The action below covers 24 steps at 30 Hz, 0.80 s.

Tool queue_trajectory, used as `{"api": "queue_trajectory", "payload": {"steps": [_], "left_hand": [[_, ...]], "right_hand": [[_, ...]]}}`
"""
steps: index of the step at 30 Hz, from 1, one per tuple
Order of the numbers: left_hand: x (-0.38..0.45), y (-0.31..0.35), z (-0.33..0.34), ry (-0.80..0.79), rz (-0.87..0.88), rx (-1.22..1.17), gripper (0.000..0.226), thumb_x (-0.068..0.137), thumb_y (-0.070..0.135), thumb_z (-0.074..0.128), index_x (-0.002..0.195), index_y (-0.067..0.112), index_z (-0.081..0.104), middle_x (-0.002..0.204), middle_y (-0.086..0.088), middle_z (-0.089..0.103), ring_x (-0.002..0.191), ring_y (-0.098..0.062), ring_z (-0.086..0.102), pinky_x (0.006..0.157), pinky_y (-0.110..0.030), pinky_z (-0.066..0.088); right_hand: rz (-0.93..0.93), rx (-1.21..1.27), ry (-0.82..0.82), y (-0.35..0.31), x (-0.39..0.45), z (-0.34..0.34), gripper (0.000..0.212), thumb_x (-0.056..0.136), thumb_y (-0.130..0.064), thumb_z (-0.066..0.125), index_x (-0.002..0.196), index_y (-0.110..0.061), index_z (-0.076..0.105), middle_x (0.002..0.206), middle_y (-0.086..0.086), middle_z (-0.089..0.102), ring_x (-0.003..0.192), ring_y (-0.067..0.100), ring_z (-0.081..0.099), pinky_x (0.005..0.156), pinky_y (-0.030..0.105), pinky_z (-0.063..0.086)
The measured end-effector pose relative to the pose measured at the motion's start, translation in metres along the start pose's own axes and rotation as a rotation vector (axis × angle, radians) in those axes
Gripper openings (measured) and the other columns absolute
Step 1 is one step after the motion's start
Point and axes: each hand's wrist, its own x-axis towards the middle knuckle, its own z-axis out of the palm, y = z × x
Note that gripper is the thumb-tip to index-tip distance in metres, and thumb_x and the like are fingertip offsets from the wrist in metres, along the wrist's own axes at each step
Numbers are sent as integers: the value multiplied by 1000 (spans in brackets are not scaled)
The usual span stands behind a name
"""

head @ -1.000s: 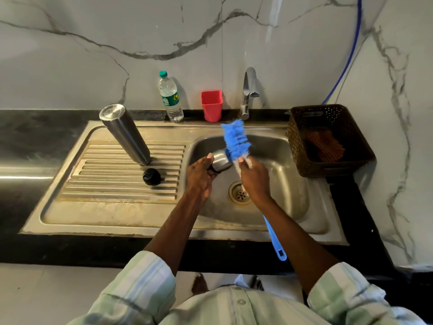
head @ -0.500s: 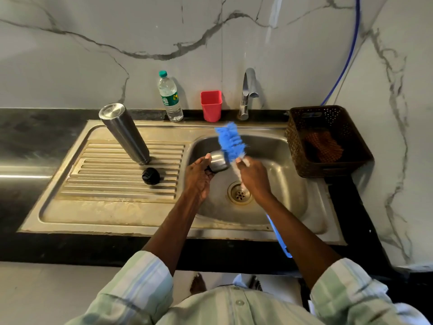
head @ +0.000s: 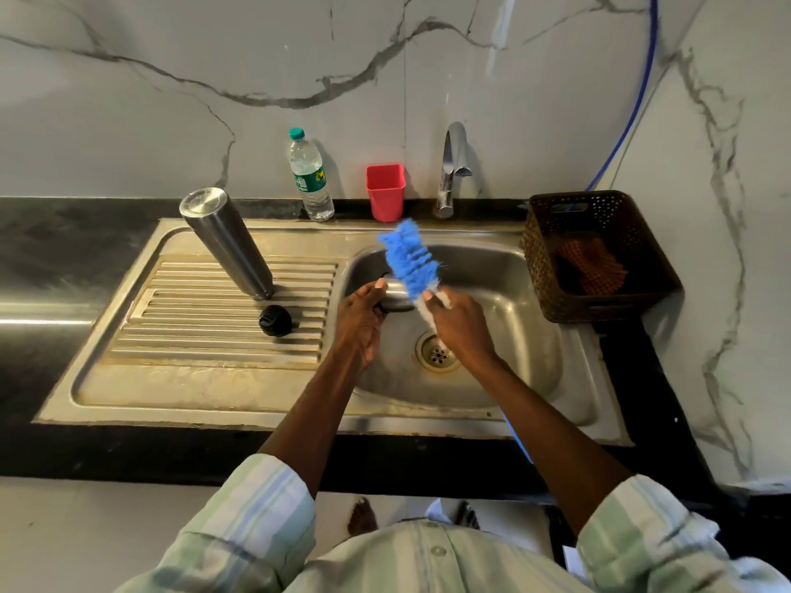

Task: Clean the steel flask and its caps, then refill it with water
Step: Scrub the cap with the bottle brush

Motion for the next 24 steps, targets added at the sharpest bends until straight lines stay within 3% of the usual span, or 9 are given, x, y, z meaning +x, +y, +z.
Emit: {"api": "queue_trajectory", "payload": {"steps": [3,7,11,13,15,19,21,24], "left_hand": [[-3,2,4,-4,0,-37,11,97,4,57,92,3,67,77,-4,74,78,-13,69,73,-24,58],[2,10,1,18,40,93,14,96,7,59,87,7,70,75,-1,74,75,-10,69,71,-23,55],[-1,9,9,-77,62,31,15,98,3,53,91,4,66,75,1,74,75,-7,69,72,-20,55],[-1,8,9,-21,81,-76,13,97,1,54,95,2,66,79,-1,75,78,-8,71,71,-20,55],[0,4,6,-16,117,-86,13,97,0,55,96,3,68,84,-3,76,83,-11,71,75,-22,56],[-5,-3,8,-109,193,164,15,94,3,61,94,8,75,91,-6,77,91,-17,72,85,-28,54],[-6,-4,10,-157,239,307,14,92,5,65,102,1,73,95,-6,77,94,-18,72,86,-26,54],[0,-2,9,-81,316,428,13,91,9,68,102,7,75,93,-1,77,93,-16,72,87,-28,54]], "right_hand": [[76,-1,-15,4,6,-4,27,96,-38,52,102,-17,68,97,9,70,92,29,64,77,37,50],[-29,-69,-8,7,-1,-7,26,96,-36,53,101,-15,68,98,9,70,90,26,61,74,34,46],[100,48,-66,10,5,-7,23,96,-32,56,100,-16,71,96,11,71,85,28,62,69,33,44],[187,155,-123,8,-3,1,20,95,-36,57,97,-20,70,88,12,71,70,30,65,60,38,53],[296,301,-208,7,-11,4,19,96,-34,57,96,-20,70,77,12,68,51,24,58,42,25,43],[476,604,-255,-2,-14,4,25,96,-28,56,104,-7,66,69,15,60,38,17,50,34,15,27],[500,657,-205,-8,-10,4,23,96,-27,55,99,-8,66,68,12,60,37,15,49,33,15,27],[505,714,-175,-12,-11,12,20,95,-24,57,92,-7,67,67,14,60,40,17,48,35,17,30]]}}
